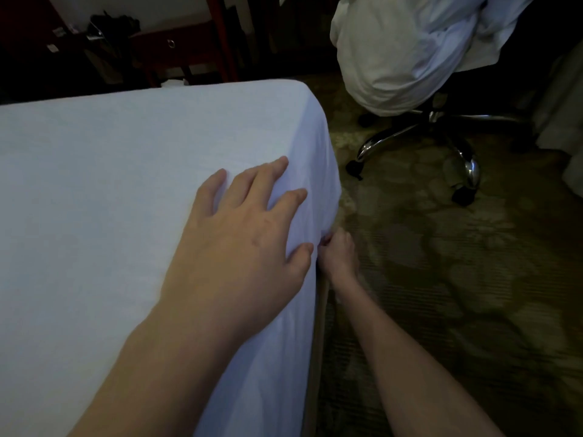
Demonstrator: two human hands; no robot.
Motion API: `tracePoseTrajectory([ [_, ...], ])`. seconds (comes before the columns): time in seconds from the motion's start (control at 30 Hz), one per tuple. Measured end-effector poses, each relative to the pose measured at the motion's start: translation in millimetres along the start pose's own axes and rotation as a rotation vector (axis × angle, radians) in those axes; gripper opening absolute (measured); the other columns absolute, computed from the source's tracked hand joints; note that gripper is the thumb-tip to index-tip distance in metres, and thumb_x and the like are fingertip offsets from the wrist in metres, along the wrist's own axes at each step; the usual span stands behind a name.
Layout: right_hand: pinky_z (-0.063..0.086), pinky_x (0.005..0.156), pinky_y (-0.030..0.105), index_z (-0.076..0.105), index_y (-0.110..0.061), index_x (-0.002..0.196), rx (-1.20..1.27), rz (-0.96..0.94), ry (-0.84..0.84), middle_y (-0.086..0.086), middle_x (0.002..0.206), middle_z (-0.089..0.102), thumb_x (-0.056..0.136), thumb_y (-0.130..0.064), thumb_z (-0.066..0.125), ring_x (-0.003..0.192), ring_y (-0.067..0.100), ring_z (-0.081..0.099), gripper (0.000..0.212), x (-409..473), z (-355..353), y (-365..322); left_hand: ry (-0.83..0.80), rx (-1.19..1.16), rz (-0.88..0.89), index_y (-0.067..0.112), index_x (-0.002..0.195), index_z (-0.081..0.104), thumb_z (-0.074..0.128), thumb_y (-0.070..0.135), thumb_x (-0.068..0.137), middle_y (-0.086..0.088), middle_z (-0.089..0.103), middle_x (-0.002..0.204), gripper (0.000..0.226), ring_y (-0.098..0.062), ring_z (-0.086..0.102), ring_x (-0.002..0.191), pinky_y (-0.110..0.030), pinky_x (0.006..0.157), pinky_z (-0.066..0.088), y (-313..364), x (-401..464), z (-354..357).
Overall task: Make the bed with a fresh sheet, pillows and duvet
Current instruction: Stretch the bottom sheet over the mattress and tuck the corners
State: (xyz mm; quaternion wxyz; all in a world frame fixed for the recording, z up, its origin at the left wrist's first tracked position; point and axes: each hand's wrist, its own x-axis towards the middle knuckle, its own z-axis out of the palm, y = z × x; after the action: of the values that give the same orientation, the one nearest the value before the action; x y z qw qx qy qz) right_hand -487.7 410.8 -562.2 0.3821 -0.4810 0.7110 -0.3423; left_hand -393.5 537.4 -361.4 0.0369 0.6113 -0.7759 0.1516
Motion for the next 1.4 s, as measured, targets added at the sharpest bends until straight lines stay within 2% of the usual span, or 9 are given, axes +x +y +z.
tracePoseTrajectory([
  [0.17, 0.053, 0.07, 0.034, 0.05, -0.017, 0.071, -0.015, 0.12, -0.162, 0.006, 0.086, 0.058, 0.087, -0.029, 0.065, 0.086, 0.025, 0.061, 0.026, 16.1, -22.8, -4.2, -0.006, -0.025, -0.001, 0.025, 0.128, 0.059, 0.034, 0.052, 0.081, -0.004, 0.046, 0.143, 0.06, -0.022, 0.046, 0.128, -0.05, 0.109, 0.033, -1.5, -0.4, -1.1],
  [0.33, 0.043, 0.053, 0.017, 0.054, -0.011, 0.105, 0.412, 0.001, -0.188, 0.002, 0.089, 0.059, 0.086, -0.009, 0.067, 0.071, 0.008, 0.055, 0.023, 33.9, -34.2, -1.7, 0.006, -0.041, -0.013, 0.028, 0.126, 0.059, 0.04, 0.051, 0.08, -0.001, 0.047, 0.143, 0.054, -0.019, 0.046, 0.128, -0.05, 0.109, 0.033, -1.3, -1.2, 1.1],
  [0.47, 0.052, 0.068, 0.031, 0.062, -0.018, 0.088, 0.233, -0.095, 0.041, 0.002, 0.092, 0.065, 0.087, -0.016, 0.063, 0.084, 0.02, 0.063, 0.002, 37.5, -11.1, -2.5, 0.041, -0.044, -0.016, 0.026, 0.124, 0.061, 0.042, 0.049, 0.08, -0.003, 0.049, 0.141, 0.053, -0.021, 0.048, 0.128, -0.052, 0.108, 0.035, -0.5, -1.3, 4.5],
  [0.6, 0.052, 0.067, 0.033, 0.058, -0.022, 0.074, 0.275, -0.17, 0.133, -0.001, 0.083, 0.067, 0.089, -0.025, 0.059, 0.079, 0.017, 0.064, 0.015, 28.1, 10.1, 1.1, 0.091, -0.079, -0.023, 0.026, 0.118, 0.064, 0.05, 0.046, 0.076, -0.004, 0.053, 0.138, 0.049, -0.022, 0.051, 0.127, -0.055, 0.106, 0.036, 0.9, -0.1, 7.3],
  [0.8, 0.053, 0.08, 0.047, 0.054, -0.014, 0.092, 0.139, -0.092, 0.147, 0.005, 0.096, 0.064, 0.086, -0.038, 0.056, 0.089, 0.026, 0.061, 0.024, 36.8, 12.3, -6.2, 0.075, -0.098, -0.031, 0.026, 0.119, 0.063, 0.049, 0.046, 0.077, -0.003, 0.051, 0.139, 0.049, -0.021, 0.049, 0.128, -0.053, 0.108, 0.033, 1.3, 0.0, 6.4],
  [0.9, 0.052, 0.085, 0.05, 0.051, -0.009, 0.101, 0.339, 0.041, 0.075, 0.011, 0.106, 0.062, 0.086, -0.019, 0.063, 0.096, 0.028, 0.061, 0.022, 45.5, 3.5, -10.4, 0.039, -0.121, -0.034, 0.028, 0.123, 0.061, 0.044, 0.048, 0.08, 0.0, 0.047, 0.142, 0.051, -0.017, 0.045, 0.131, -0.051, 0.111, 0.03, -1.5, -0.3, 3.6],
  [1.0, 0.054, 0.086, 0.04, 0.05, -0.002, 0.124, 0.54, 0.073, -0.087, 0.013, 0.117, 0.06, 0.082, 0.001, 0.067, 0.104, 0.027, 0.059, 0.046, 59.8, -21.7, -11.6, 0.025, -0.17, -0.05, 0.031, 0.125, 0.059, 0.041, 0.051, 0.081, 0.004, 0.044, 0.145, 0.051, -0.013, 0.04, 0.134, -0.048, 0.113, 0.025, -2.6, -1.8, 1.1],
  [1.2, 0.055, 0.082, 0.045, 0.072, -0.015, 0.093, 0.116, -0.158, -0.047, 0.003, 0.092, 0.071, 0.085, -0.031, 0.07, 0.087, 0.021, 0.066, 0.017, 63.0, -27.8, -4.2, -0.008, -0.183, -0.054, 0.033, 0.127, 0.056, 0.04, 0.053, 0.081, 0.005, 0.039, 0.148, 0.052, -0.012, 0.036, 0.136, -0.046, 0.115, 0.021, -2.7, -0.6, -0.6],
  [1.4, 0.052, 0.071, 0.035, 0.07, -0.017, 0.089, -0.128, -0.071, 0.029, 0.007, 0.093, 0.069, 0.085, -0.032, 0.063, 0.086, 0.026, 0.065, 0.017, 68.3, -13.0, -13.2, 0.032, -0.153, -0.045, 0.029, 0.122, 0.061, 0.046, 0.05, 0.079, 0.001, 0.047, 0.142, 0.051, -0.015, 0.043, 0.132, -0.049, 0.112, 0.026, -1.2, -0.5, 4.3],
])
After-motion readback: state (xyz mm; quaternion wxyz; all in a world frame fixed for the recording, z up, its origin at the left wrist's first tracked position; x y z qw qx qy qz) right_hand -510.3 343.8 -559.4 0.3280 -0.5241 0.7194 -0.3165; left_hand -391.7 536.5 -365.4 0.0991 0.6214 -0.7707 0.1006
